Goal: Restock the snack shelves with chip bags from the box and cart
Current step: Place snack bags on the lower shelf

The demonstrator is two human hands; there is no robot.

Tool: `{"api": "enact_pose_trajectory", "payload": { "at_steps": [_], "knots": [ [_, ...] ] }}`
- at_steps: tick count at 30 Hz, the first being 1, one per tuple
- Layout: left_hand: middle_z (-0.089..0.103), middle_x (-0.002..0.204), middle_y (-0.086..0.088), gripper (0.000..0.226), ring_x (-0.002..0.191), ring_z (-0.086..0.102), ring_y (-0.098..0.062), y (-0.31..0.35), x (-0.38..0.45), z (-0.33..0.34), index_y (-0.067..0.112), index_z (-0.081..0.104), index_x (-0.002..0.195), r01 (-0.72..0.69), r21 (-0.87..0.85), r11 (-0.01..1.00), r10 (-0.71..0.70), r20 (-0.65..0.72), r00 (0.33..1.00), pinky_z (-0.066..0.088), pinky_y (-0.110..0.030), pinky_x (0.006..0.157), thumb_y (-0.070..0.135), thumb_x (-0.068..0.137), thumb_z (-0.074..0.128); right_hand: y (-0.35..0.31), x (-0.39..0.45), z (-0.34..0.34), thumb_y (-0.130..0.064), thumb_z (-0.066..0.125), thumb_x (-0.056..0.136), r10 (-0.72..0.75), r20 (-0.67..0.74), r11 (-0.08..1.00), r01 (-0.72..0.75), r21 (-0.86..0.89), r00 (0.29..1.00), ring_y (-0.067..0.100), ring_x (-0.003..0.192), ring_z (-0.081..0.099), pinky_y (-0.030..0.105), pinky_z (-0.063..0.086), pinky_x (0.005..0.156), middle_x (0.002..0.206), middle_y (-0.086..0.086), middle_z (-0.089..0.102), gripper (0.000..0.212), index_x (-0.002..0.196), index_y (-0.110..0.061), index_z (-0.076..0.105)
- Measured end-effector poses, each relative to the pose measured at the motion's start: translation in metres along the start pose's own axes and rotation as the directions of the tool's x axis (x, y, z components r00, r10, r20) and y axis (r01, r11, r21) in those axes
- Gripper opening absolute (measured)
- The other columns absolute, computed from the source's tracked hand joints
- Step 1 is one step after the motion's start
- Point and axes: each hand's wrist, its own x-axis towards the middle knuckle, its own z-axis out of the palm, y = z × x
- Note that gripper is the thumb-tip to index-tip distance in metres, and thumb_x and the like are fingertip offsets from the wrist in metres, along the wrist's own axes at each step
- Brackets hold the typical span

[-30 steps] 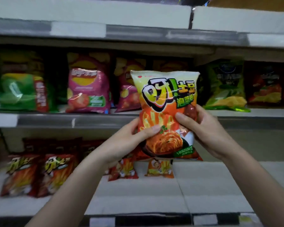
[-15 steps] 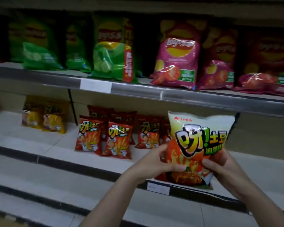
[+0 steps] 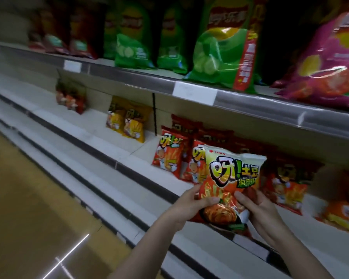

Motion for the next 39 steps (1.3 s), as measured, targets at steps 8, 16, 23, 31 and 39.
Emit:
{"api": "enact_pose_trajectory", "payload": {
  "at_steps": [8, 16, 23, 31, 39],
  "knots": [
    [0.072, 0.112, 0.003, 0.046, 0.1, 0.07, -0.016, -0.001, -0.009, -0.119, 0.027, 0.057, 0.125, -0.091, -0.134, 0.987, 0.06, -0.217, 0.974, 0.057, -0.032, 0.085, 0.032, 0.082, 0.073, 0.013, 0.082, 0.121, -0.036, 0.091, 0.058, 0.046, 0.19, 0.999, -0.045, -0.012, 0.981, 0.023, 0.103, 0.07, 0.032, 0.059, 0.074, 0.115, 0.005, 0.072, 0.078, 0.125, -0.018, 0.058],
    [0.075, 0.103, 0.002, 0.05, 0.095, 0.072, -0.021, -0.003, -0.043, -0.327, 0.031, 0.06, 0.12, -0.095, -0.221, 0.971, -0.013, -0.443, 0.897, 0.058, -0.036, 0.071, 0.043, 0.074, 0.078, 0.069, 0.172, 0.345, -0.022, 0.078, 0.072, 0.104, 0.233, 0.995, -0.103, -0.019, 0.967, 0.027, 0.095, 0.072, 0.039, 0.057, 0.081, 0.104, 0.008, 0.075, 0.048, 0.117, -0.012, 0.065],
    [0.074, 0.105, -0.003, 0.053, 0.093, 0.072, -0.023, 0.009, -0.071, -0.498, 0.028, 0.059, 0.123, -0.047, -0.187, 0.981, -0.052, -0.488, 0.871, 0.057, -0.032, 0.068, 0.039, 0.075, 0.079, 0.1, 0.222, 0.505, -0.043, 0.085, 0.06, 0.17, 0.301, 0.985, -0.167, -0.036, 0.938, 0.027, 0.096, 0.072, 0.051, 0.056, 0.089, 0.106, 0.005, 0.075, 0.069, 0.12, -0.018, 0.063],
    [0.074, 0.104, -0.003, 0.066, 0.09, 0.073, -0.024, 0.021, -0.02, -0.601, 0.03, 0.061, 0.119, -0.073, -0.234, 0.97, -0.063, -0.529, 0.846, 0.059, -0.042, 0.079, 0.045, 0.06, 0.088, 0.116, 0.321, 0.577, -0.031, 0.08, 0.066, 0.221, 0.314, 0.975, -0.213, -0.062, 0.923, 0.034, 0.098, 0.071, 0.052, 0.053, 0.093, 0.106, 0.013, 0.074, 0.06, 0.119, -0.008, 0.063],
    [0.073, 0.106, -0.005, 0.053, 0.094, 0.071, -0.025, 0.047, 0.044, -0.749, 0.023, 0.058, 0.121, 0.059, -0.208, 0.976, -0.165, -0.543, 0.823, 0.06, -0.042, 0.078, 0.035, 0.074, 0.079, 0.146, 0.45, 0.677, -0.028, 0.078, 0.076, 0.298, 0.372, 0.952, -0.3, -0.054, 0.879, 0.033, 0.103, 0.069, 0.054, 0.051, 0.096, 0.113, 0.011, 0.072, 0.053, 0.124, -0.015, 0.059]
  ]
}}
